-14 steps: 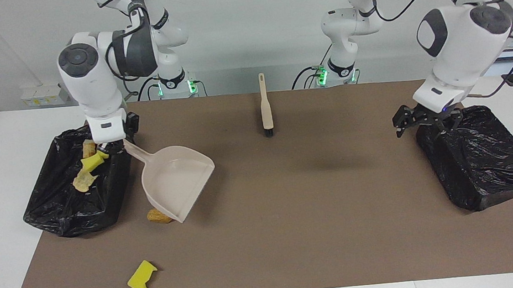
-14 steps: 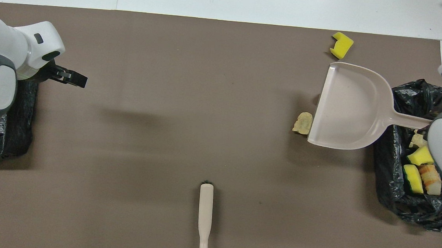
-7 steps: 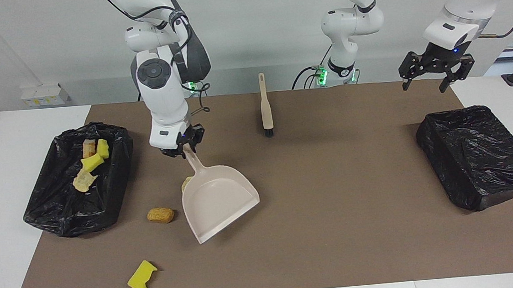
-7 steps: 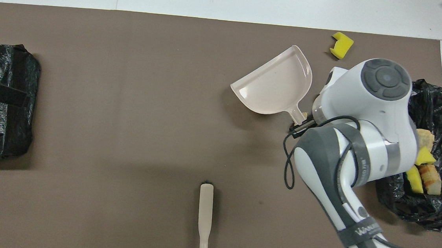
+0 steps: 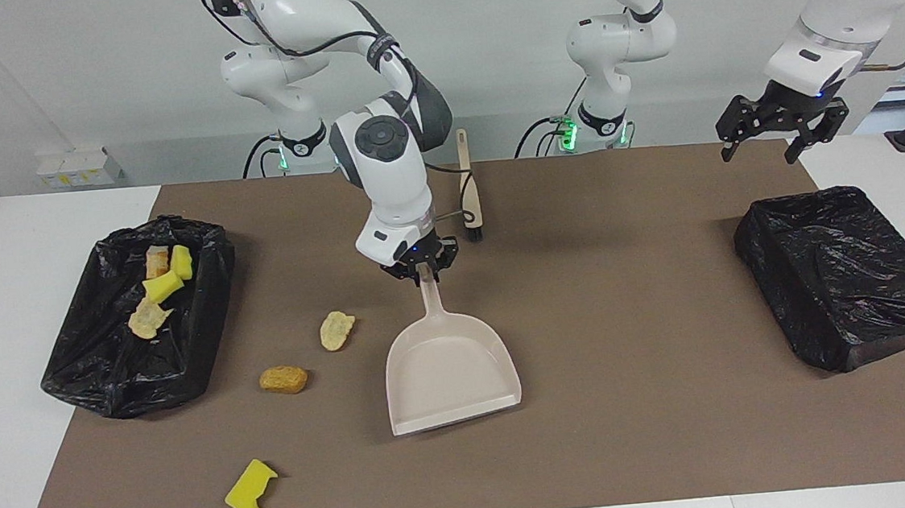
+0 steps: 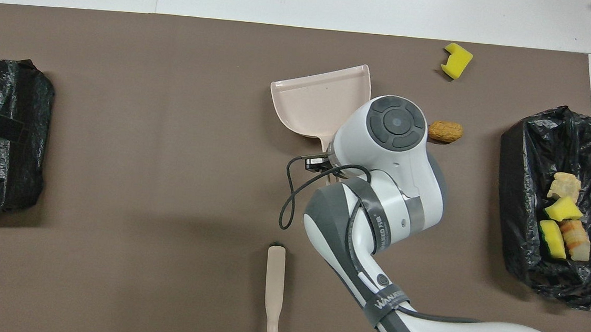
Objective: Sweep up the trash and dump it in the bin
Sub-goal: 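Return the dustpan to the table center with the right gripper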
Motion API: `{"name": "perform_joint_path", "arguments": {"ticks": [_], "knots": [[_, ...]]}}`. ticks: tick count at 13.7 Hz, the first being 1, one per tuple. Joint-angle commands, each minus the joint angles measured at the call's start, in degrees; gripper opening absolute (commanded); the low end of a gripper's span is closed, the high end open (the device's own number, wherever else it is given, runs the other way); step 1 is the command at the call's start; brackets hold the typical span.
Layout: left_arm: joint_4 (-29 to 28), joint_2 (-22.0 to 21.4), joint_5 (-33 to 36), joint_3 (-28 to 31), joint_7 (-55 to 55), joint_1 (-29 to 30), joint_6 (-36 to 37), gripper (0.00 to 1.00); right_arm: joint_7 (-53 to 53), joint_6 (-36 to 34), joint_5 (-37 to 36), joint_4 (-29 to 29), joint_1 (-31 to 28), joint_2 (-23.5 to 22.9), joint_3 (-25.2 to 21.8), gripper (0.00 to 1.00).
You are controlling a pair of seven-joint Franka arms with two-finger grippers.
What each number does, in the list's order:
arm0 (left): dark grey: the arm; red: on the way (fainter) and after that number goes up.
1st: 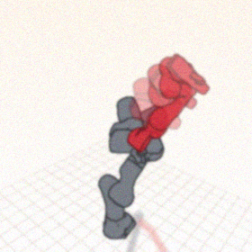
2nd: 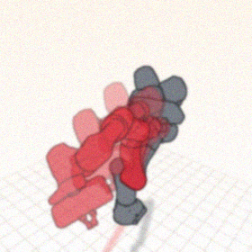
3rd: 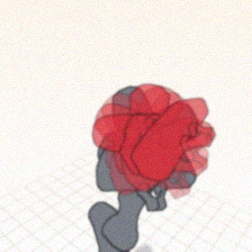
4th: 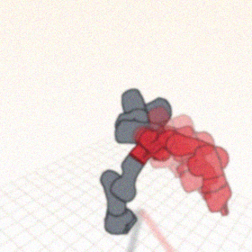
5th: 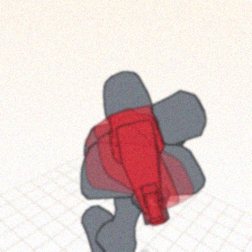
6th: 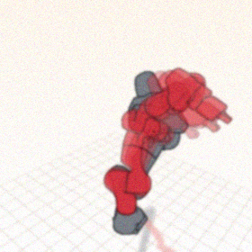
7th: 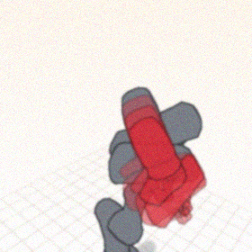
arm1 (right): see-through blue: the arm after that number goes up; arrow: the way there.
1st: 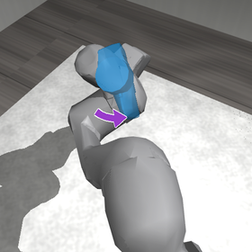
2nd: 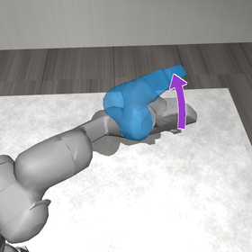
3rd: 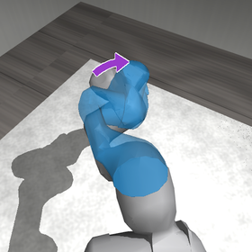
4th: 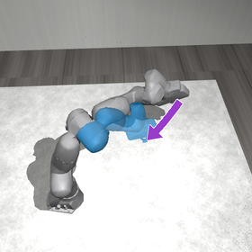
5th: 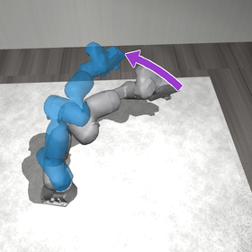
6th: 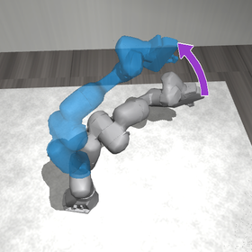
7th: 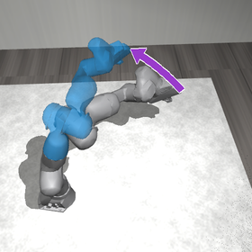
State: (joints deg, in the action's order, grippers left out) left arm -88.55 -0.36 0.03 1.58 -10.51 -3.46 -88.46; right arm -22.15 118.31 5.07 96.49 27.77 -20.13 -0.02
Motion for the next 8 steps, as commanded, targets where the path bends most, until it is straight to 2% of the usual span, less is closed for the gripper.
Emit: {"name": "perform_joint_path", "arguments": {"ticks": [1, 5, 8], "knots": [[5.4, 3.2, -0.2, -0.3, -0.3, 0.6, 3.5, 1.0, -5.7, 1.9, 1.4, -4.5, 1.5, -3.9, -0.3, 0.0], [5.1, 2.6, -0.3, -0.3, 0.1, 0.6, 3.0, 1.0, -4.4, 4.0, 8.7, -4.6, 1.6, -4.3, 0.2, 0.0], [5.0, 2.6, -0.2, -0.3, 0.3, 0.6, 2.9, 1.0, -4.9, 9.7, 14.9, -4.1, 4.7, -6.3, 0.5, 0.0]]}}
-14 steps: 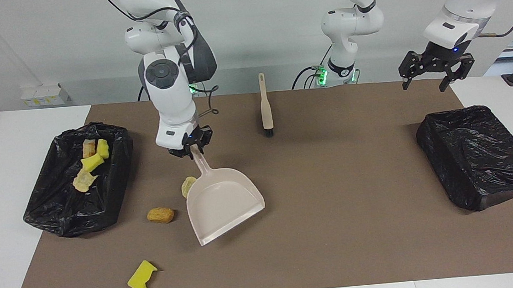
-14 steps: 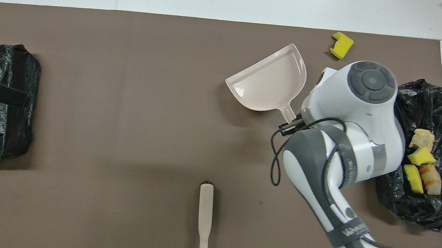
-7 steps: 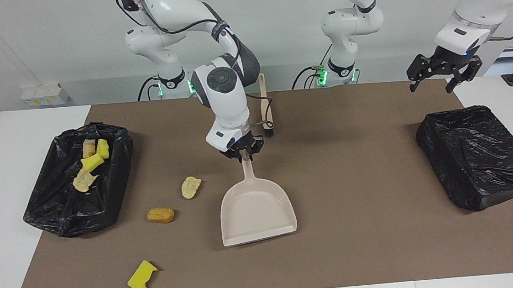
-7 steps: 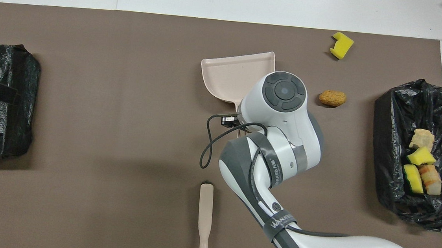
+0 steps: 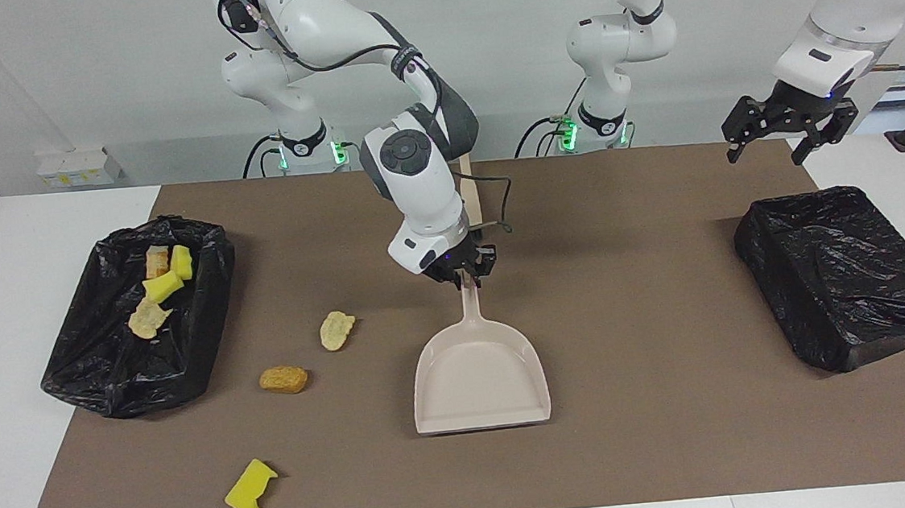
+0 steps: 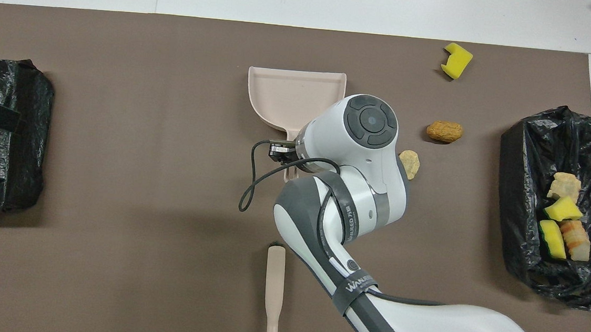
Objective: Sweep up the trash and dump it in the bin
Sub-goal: 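Return the dustpan to the table center with the right gripper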
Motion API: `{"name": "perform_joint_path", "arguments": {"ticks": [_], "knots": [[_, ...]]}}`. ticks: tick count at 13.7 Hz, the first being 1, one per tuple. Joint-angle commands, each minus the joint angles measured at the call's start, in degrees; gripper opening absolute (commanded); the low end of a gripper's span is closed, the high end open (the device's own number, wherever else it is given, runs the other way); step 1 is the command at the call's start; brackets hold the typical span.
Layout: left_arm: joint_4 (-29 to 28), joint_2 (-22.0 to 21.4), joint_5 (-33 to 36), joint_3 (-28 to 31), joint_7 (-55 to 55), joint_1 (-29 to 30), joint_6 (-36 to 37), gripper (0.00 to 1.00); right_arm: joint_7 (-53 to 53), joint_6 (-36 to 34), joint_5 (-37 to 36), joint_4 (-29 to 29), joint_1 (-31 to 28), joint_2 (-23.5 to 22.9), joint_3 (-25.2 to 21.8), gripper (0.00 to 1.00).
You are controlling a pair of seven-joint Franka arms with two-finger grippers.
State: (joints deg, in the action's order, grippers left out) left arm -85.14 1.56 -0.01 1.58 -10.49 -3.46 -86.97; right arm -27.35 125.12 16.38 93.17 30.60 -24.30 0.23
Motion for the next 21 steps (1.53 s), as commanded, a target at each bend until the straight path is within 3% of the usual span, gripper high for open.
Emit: {"name": "perform_joint_path", "arguments": {"ticks": [1, 6, 7, 8, 11, 16, 21], "knots": [[1.6, 0.6, -0.3, -0.3, 0.3, 1.1, 1.3, 1.0, 0.5, 3.7, 4.5, -0.9, 1.9, -2.8, 0.2, 0.0], [1.5, 0.5, -0.3, -0.3, 0.1, 1.8, 1.7, 1.0, 0.2, 1.6, 2.7, 0.1, 2.4, -2.6, -0.1, 0.0], [1.3, 0.1, -0.3, -0.4, 0.2, 1.8, 2.0, 1.0, -0.1, 1.4, 1.0, 0.4, 2.3, -2.5, -0.1, 0.27], [0.9, -0.1, -0.3, -0.4, 0.2, 1.8, 1.9, 1.0, 0.8, 1.3, -0.6, 0.7, 2.4, -2.3, 0.0, 0.99], [0.8, -0.1, -0.3, -0.4, -0.1, 1.4, 1.7, 1.0, 1.3, -4.6, -0.8, 2.5, 2.3, 0.9, 0.2, 1.0], [0.8, -0.6, -0.2, -0.5, 0.1, 1.3, 2.2, 1.0, 0.9, -13.9, 0.4, 16.1, 5.2, 14.6, 0.2, 1.0], [-1.6, -2.0, -0.3, -1.3, 2.2, 0.7, 0.1, 1.0, -8.8, -13.1, 0.6, 30.1, 12.9, 23.9, 0.2, 1.0]]}}
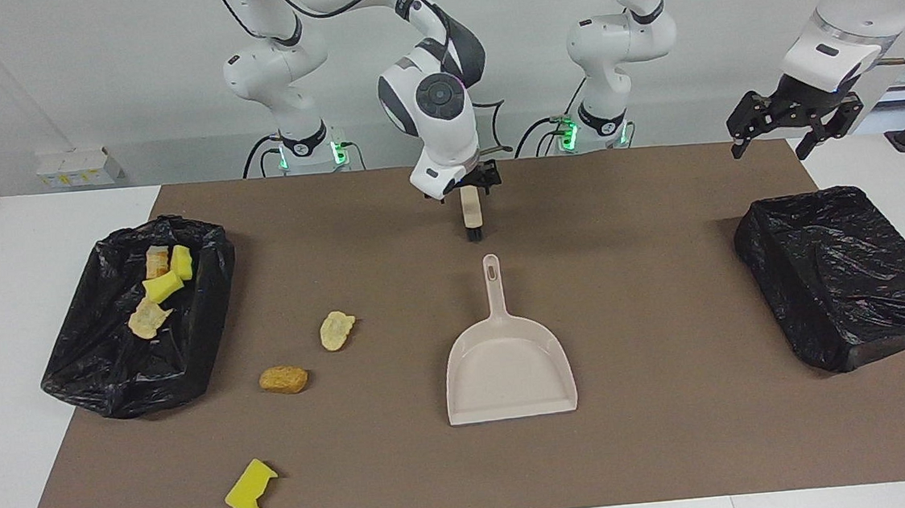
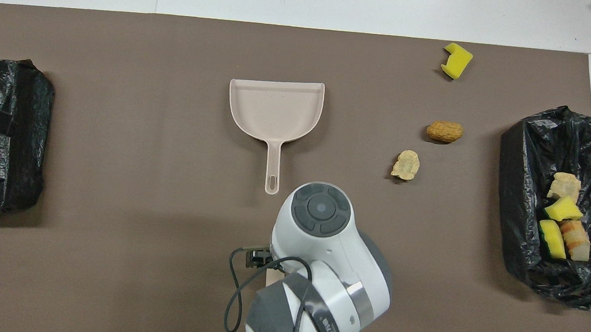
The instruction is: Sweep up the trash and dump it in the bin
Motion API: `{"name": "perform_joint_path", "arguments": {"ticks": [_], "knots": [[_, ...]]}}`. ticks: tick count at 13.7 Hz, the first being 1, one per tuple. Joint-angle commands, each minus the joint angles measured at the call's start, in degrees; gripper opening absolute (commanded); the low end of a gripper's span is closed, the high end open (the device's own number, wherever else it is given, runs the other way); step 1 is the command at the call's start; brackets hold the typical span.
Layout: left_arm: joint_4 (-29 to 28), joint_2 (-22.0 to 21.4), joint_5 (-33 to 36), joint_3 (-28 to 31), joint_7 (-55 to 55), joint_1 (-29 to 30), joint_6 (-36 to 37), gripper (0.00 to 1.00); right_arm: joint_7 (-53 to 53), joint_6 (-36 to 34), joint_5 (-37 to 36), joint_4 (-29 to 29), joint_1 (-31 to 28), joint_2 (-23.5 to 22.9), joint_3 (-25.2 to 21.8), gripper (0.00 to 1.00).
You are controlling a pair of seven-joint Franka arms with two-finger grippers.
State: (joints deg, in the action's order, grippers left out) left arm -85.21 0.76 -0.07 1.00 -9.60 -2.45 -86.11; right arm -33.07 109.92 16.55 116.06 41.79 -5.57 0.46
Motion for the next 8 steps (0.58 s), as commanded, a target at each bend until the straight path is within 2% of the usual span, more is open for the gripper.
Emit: {"name": "perform_joint_path", "arguments": {"ticks": [1, 3, 4, 6, 8], "knots": [[-2.5, -0.9, -1.1, -0.7, 1.3, -1.8, -2.8, 1.0, -5.3, 2.2, 0.4, 9.3, 2.4, 6.7, 0.0, 1.0], [-4.4, -0.9, -1.3, -0.7, 2.2, -3.7, -10.6, 1.0, -7.1, 4.2, 2.5, 14.4, 4.5, 10.0, 0.0, 1.0], [-4.4, -0.8, -1.4, -0.7, 4.1, -4.8, -11.4, 1.0, -8.9, 5.7, 3.9, 16.6, 5.4, 11.3, 0.0, 1.0], [-4.4, 0.3, -3.3, -0.7, 6.9, -6.1, -11.8, 1.0, -12.2, 9.7, 4.0, 18.7, 9.0, 11.2, 0.0, 1.0], [-4.5, 3.2, -4.6, -0.7, 9.7, -9.5, -16.5, 1.0, -12.6, 16.4, 4.0, 21.1, 12.1, 10.5, 0.0, 1.0]]}}
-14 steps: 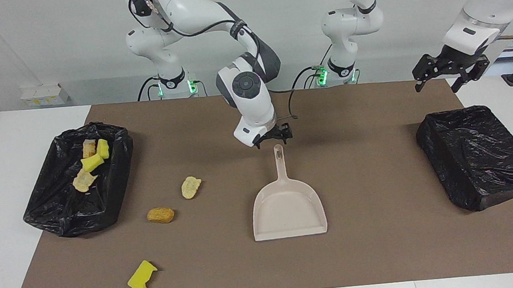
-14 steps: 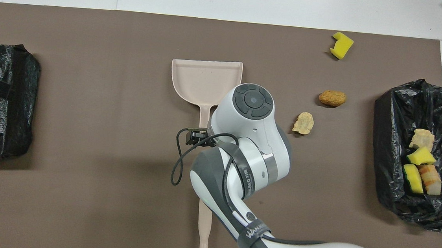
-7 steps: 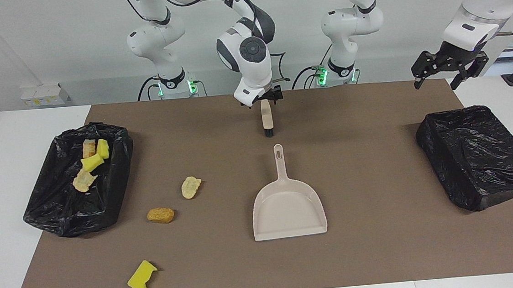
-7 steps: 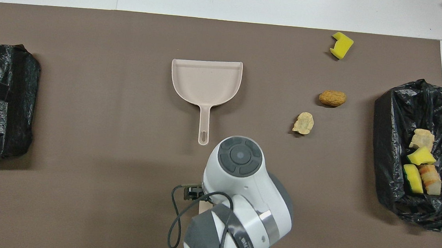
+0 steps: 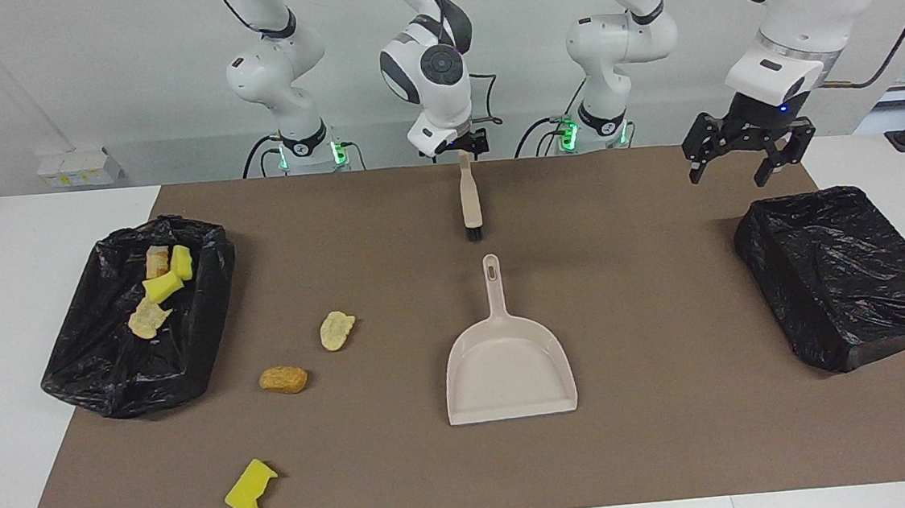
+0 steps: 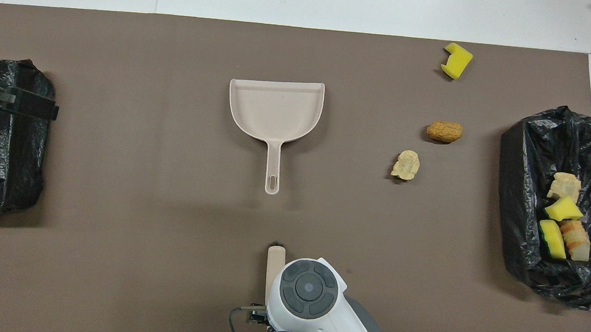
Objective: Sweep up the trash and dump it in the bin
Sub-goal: 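Grasp the dustpan with the left gripper while the right gripper grasps the brush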
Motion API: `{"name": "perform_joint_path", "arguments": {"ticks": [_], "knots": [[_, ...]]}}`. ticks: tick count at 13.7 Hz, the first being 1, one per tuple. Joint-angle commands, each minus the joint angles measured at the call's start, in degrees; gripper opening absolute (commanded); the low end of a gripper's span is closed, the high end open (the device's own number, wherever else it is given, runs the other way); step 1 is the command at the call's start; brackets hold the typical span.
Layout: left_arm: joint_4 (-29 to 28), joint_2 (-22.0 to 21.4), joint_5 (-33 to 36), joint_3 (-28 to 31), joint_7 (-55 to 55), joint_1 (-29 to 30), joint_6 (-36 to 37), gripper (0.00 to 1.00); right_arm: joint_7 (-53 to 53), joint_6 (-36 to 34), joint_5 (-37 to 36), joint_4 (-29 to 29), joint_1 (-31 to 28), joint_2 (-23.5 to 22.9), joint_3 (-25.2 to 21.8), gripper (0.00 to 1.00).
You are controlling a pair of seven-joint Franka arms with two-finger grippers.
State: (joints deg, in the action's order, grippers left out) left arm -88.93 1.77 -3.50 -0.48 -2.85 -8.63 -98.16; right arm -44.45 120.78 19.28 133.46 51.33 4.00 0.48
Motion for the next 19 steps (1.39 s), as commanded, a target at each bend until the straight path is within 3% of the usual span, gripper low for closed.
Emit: {"name": "perform_joint_path", "arguments": {"ticks": [1, 2, 7, 8, 9, 11, 14, 17, 19], "knots": [[-0.8, 4.3, -1.2, 0.7, 4.7, -6.0, -8.4, 1.0, -0.9, 6.4, 1.3, 4.4, 3.2, 0.8, 0.0, 1.0], [-0.8, 5.9, -1.2, 0.7, 7.1, -7.4, -10.5, 1.0, -0.7, 6.3, 1.3, 4.9, 3.2, 0.8, 0.0, 0.93], [-1.1, 16.7, -1.1, 0.7, 24.0, -18.5, -20.1, 1.0, -1.3, 4.8, 0.4, 4.8, 3.3, 0.9, 0.0, 0.29], [-2.3, 17.4, -1.1, 0.7, 27.4, -20.7, -21.4, 1.0, -1.3, 4.9, 0.1, 4.7, 3.3, 1.0, 0.0, 0.07], [-3.7, 17.6, -1.1, 0.7, 28.4, -21.9, -23.2, 1.0, -1.2, 4.9, -0.6, 4.6, 3.2, 1.4, 0.0, 0.0], [-8.1, 18.3, -1.1, 0.7, 28.4, -23.1, -28.1, 1.0, -0.1, 1.4, -2.6, 4.3, 1.5, 3.7, -0.8, 0.0], [-13.0, 18.4, -1.2, 0.7, 28.6, -25.8, -31.3, 0.97, 7.1, -7.1, -9.0, 3.9, -8.0, 7.5, -0.7, 0.0], [-14.1, 20.4, -1.2, 0.7, 29.0, -27.6, -32.6, 0.91, 13.6, -11.5, -14.5, 3.5, -16.1, 9.3, -0.7, 0.0], [-13.7, 20.7, -1.2, 0.8, 29.0, -27.2, -33.1, 0.86, 18.7, -14.2, -17.9, -0.5, -21.6, 7.8, -0.7, 0.0]]}}
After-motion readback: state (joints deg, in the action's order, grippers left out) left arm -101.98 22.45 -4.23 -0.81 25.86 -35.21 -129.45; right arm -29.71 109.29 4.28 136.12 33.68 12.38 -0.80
